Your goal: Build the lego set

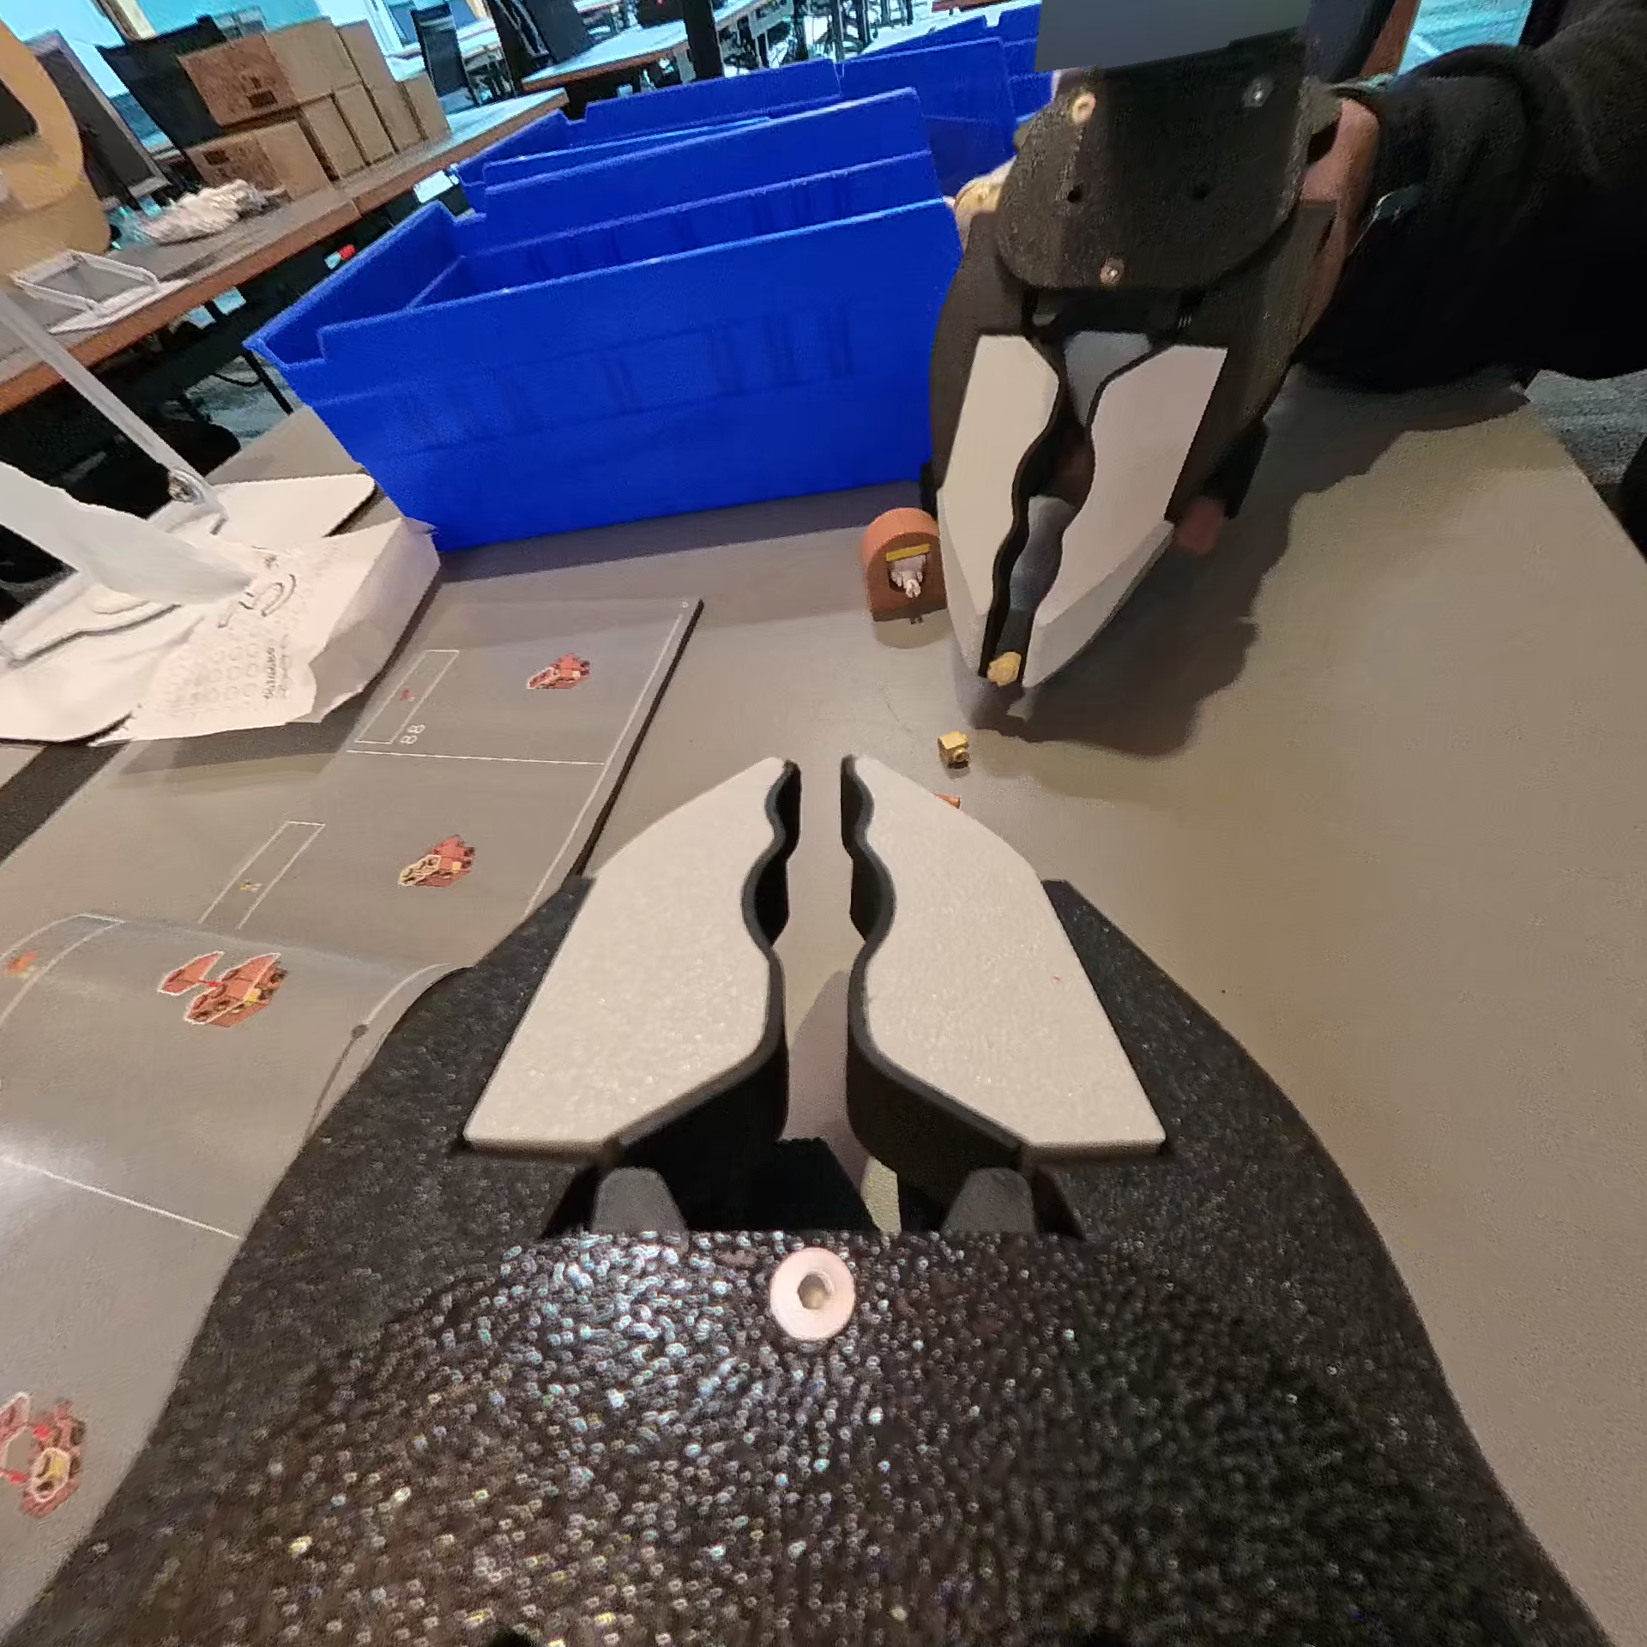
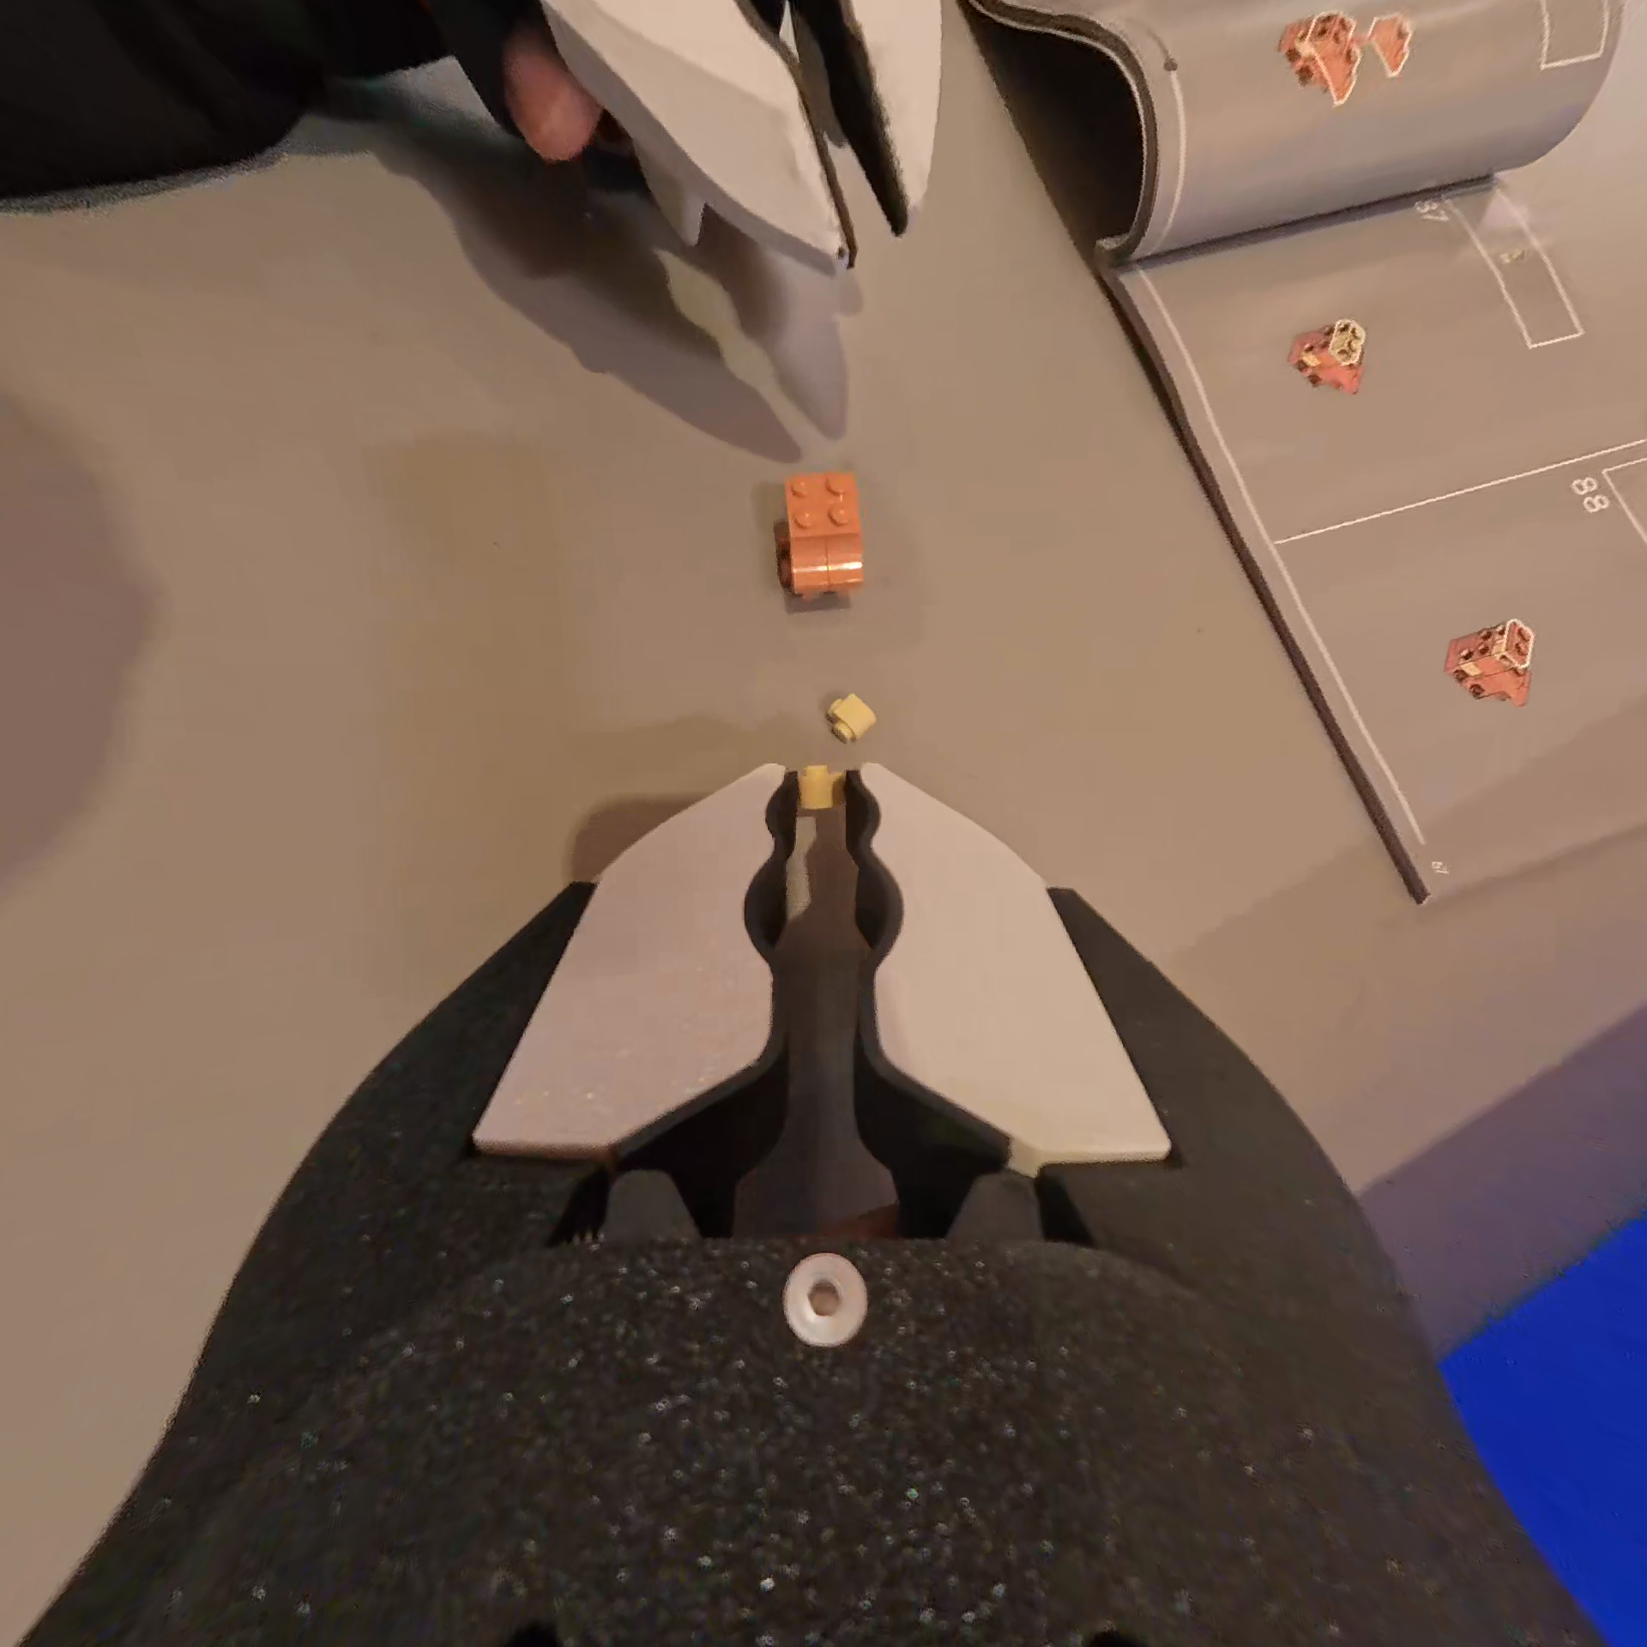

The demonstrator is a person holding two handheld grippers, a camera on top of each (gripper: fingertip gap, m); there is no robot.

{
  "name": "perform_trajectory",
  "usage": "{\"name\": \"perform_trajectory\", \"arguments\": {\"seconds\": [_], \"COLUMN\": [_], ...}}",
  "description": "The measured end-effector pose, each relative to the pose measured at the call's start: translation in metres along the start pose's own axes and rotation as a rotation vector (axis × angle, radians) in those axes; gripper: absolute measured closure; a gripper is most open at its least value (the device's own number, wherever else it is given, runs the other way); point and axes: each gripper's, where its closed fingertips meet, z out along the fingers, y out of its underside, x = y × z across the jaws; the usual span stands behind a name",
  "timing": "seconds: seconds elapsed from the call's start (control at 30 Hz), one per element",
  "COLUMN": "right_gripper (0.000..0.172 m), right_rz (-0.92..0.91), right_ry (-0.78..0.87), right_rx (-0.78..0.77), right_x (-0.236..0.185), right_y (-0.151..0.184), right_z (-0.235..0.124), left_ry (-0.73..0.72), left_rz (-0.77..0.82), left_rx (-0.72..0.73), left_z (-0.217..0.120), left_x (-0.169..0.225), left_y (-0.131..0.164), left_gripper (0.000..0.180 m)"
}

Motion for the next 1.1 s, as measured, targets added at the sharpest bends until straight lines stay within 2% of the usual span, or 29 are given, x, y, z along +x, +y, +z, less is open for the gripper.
{"name": "perform_trajectory", "arguments": {"seconds": [0.33, 0.9, 1.1], "right_gripper": [0.158, 0.155, 0.155], "right_rz": [-0.014, -0.097, -0.114], "right_ry": [0.023, -0.003, 0.040], "right_rx": [0.002, 0.008, -0.007], "right_x": [0.002, 0.002, 0.001], "right_y": [0.007, 0.005, 0.006], "right_z": [0.006, -0.014, -0.002], "left_ry": [0.029, -0.029, -0.031], "left_rz": [0.011, -0.013, 0.001], "left_rx": [-0.064, -0.017, -0.041], "left_z": [0.006, -0.008, -0.005], "left_x": [0.005, -0.004, -0.003], "left_y": [0.008, 0.005, 0.008], "left_gripper": [0.170, 0.169, 0.169]}}
